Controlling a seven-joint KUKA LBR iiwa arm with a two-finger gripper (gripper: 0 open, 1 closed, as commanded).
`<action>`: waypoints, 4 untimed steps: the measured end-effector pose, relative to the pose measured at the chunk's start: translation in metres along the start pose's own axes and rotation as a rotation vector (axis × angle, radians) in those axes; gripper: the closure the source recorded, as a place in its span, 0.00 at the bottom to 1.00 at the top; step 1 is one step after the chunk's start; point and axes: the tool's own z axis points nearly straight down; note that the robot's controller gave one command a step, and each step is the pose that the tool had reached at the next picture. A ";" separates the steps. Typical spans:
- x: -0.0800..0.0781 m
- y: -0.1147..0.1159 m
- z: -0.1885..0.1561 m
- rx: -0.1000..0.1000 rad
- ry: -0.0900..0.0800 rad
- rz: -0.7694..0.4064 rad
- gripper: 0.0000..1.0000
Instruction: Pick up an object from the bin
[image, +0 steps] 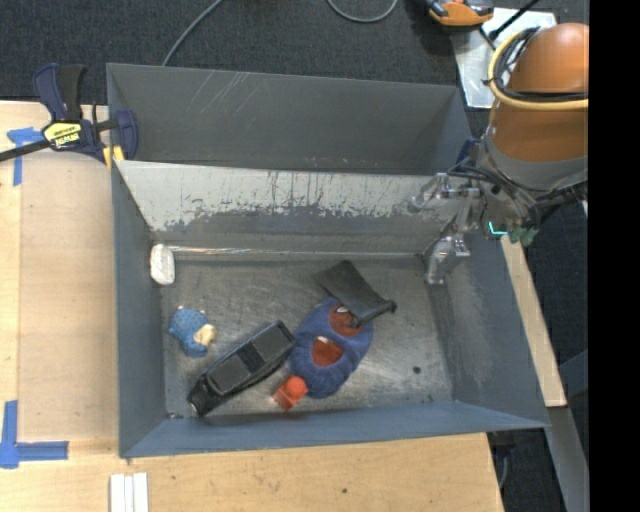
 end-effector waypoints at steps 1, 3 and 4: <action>-0.016 0.040 0.154 0.003 -0.014 0.080 0.00; -0.016 0.076 0.137 -0.002 -0.009 0.510 0.00; -0.012 0.068 0.164 -0.008 -0.007 0.665 0.00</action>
Offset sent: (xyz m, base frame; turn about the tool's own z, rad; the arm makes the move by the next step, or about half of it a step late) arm 0.0130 0.0448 -0.1711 0.0802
